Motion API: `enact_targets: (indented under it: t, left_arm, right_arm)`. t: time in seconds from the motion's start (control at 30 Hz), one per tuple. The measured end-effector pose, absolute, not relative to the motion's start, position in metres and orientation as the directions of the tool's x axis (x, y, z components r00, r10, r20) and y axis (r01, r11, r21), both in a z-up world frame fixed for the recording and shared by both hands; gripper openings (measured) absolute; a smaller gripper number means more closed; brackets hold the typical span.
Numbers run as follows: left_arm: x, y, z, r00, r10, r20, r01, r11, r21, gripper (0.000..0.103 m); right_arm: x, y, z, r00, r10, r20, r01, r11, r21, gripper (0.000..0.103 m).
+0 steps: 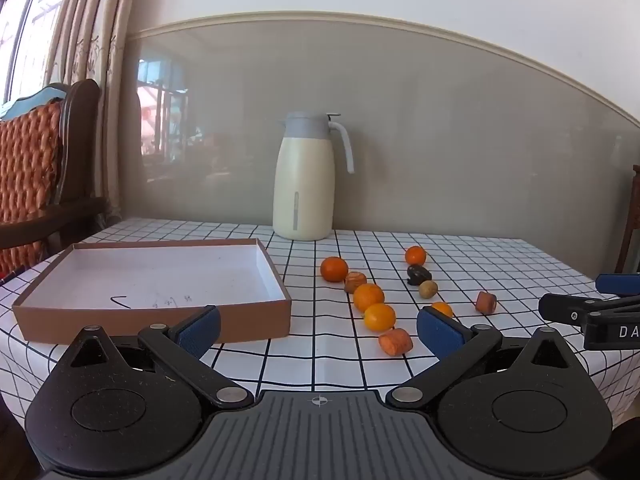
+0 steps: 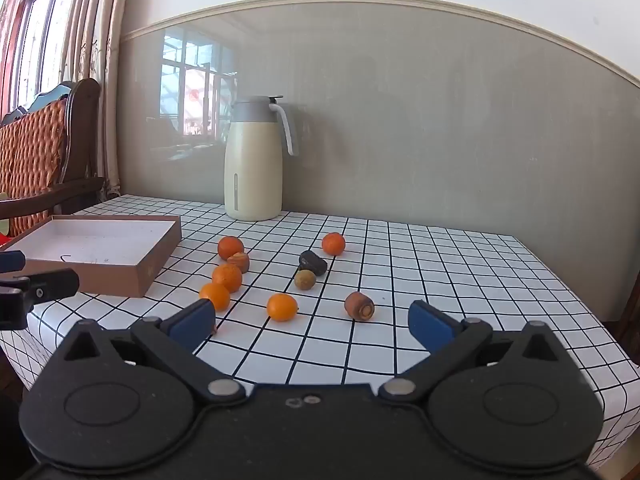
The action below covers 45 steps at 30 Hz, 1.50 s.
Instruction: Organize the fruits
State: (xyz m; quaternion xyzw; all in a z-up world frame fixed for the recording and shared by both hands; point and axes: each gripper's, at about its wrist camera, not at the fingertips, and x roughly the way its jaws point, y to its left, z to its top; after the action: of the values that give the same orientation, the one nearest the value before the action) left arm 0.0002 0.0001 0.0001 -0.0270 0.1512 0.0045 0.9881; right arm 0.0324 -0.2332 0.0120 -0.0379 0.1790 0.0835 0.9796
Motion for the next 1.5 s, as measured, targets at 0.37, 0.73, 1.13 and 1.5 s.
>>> enact_targets:
  t: [0.37, 0.73, 1.13, 1.5]
  left_arm:
    - [0.0007, 0.0014, -0.0052, 0.957, 0.005, -0.291, -0.021, 0.999, -0.049, 0.103]
    - [-0.0014, 0.0013, 0.0000, 0.956, 0.006, -0.293, -0.019, 0.999, -0.043, 0.103]
    - [-0.0014, 0.0022, 0.0010, 0.956, 0.005, -0.293, -0.019, 0.999, -0.044, 0.103]
    - [-0.0018, 0.0027, 0.0013, 0.957, 0.005, -0.291, -0.019, 0.999, -0.043, 0.103]
  right_arm:
    - [0.0317, -0.2315, 0.0119, 0.921, 0.149, -0.359, -0.176, 0.983, -0.044, 0.097]
    - [0.0324, -0.2319, 0.0116, 0.921, 0.152, -0.359, -0.176, 0.984, -0.037, 0.097]
    - [0.0325, -0.2326, 0.0114, 0.921, 0.152, -0.359, -0.176, 0.984, -0.035, 0.097]
    - [0.0326, -0.2327, 0.0114, 0.921, 0.153, -0.358, -0.177, 0.984, -0.034, 0.097]
